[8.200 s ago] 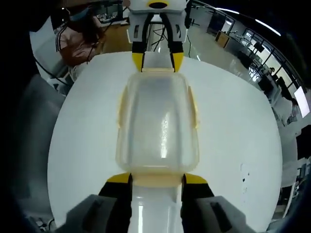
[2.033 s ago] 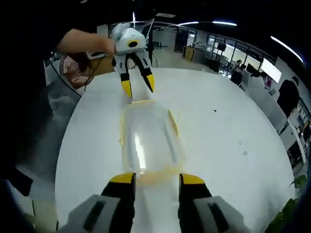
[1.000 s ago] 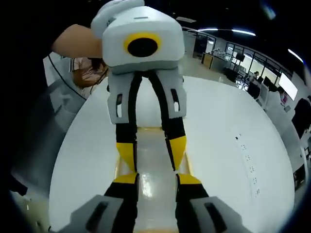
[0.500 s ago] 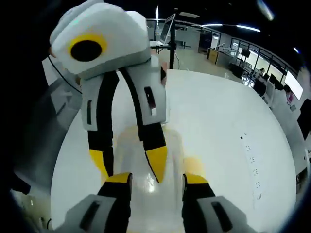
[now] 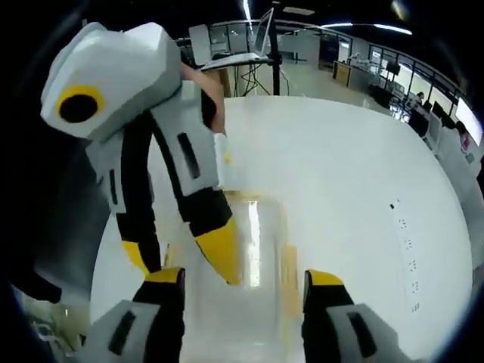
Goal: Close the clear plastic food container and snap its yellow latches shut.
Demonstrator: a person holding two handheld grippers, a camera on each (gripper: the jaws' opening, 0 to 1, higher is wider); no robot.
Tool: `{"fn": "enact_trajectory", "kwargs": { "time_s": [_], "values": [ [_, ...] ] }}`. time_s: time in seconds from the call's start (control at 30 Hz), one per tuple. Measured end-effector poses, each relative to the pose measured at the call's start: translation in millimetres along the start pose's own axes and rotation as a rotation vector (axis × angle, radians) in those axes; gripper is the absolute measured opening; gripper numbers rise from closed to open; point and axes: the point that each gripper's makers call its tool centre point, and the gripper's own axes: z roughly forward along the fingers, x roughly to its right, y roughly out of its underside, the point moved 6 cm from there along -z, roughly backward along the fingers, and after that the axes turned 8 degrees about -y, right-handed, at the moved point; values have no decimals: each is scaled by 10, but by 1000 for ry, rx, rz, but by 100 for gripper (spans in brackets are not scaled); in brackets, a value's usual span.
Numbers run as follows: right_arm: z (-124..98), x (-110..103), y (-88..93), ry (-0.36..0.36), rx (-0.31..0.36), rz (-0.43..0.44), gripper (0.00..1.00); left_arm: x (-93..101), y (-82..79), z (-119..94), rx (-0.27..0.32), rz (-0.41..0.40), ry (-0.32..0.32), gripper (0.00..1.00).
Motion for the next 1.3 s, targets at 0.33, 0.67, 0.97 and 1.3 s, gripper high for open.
{"fn": "enact_trajectory", "kwargs": {
  "time_s": [0.33,0.67,0.97,1.3],
  "values": [
    [61,-14,-38,-67,-60,53,60,97,109,75,-53,317,-116,47],
    [76,-14,-49,-79,-96,69,59,187,166,115,-89,320,-116,43],
    [98,28,-71,-120,-165,85,57,123,122,124,-52,307,-170,42],
    [142,49,-114,-147,-186,128,58,77,111,126,-46,306,-159,43]
  ]
}}
